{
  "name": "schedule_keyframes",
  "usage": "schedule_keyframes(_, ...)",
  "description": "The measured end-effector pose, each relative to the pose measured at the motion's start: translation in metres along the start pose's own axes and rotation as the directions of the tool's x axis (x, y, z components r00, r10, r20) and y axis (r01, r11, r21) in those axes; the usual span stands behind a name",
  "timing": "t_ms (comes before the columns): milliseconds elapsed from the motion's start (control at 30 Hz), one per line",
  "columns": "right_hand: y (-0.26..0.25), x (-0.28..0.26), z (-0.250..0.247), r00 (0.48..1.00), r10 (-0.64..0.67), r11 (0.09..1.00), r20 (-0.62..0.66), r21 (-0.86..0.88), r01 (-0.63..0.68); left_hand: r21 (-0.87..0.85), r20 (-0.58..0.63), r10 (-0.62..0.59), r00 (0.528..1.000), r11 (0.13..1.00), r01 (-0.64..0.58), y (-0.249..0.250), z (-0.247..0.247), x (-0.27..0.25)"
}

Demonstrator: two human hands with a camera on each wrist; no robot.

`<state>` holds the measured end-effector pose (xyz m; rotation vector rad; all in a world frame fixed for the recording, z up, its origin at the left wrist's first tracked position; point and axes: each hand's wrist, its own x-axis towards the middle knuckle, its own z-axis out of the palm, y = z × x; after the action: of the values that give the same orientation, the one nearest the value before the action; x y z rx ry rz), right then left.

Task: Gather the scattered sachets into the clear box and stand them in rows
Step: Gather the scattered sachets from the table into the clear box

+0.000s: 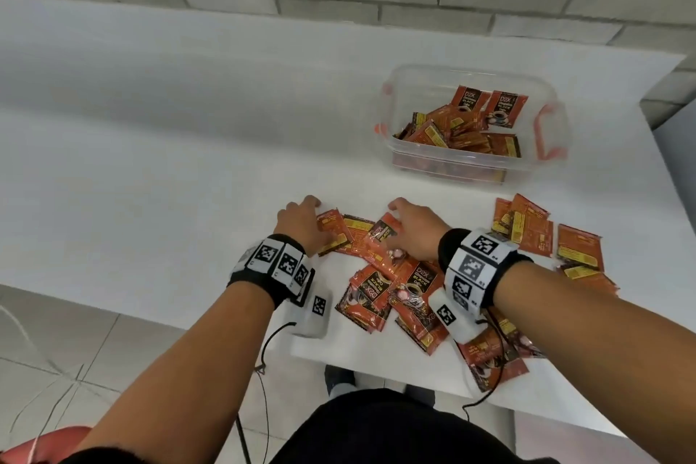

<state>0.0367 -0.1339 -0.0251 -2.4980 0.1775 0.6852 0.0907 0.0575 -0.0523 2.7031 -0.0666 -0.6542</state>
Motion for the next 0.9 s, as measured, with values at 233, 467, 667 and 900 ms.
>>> schedule_keyframes(233, 0.019, -0.003, -0.028, 0.995, 0.056, 0.965, -0.077, 0.261, -0.034, -0.181, 0.022, 0.106, 0.994, 0.978, -0.101, -0.014, -0.027, 0.005)
schedule_keyframes(467, 0.017, -0.012, -0.016, 0.996, 0.066, 0.989, 0.054, 0.126, -0.072, -0.099, 0.223, 0.303, 0.927, 0.953, -0.287, 0.017, -0.013, -0.002)
schedule_keyframes(667, 0.011, -0.002, -0.001, 0.997, 0.078, 0.964, -0.023, -0.253, -0.081, 0.143, 0.142, 0.301, 0.943, 0.937, -0.32, 0.026, -0.002, 0.001)
schedule_keyframes(900, 0.011, -0.004, -0.02, 0.989, 0.068, 0.998, -0.129, -0.001, -0.069, -0.152, 0.102, 0.283, 0.954, 0.952, -0.267, 0.02, -0.011, 0.006)
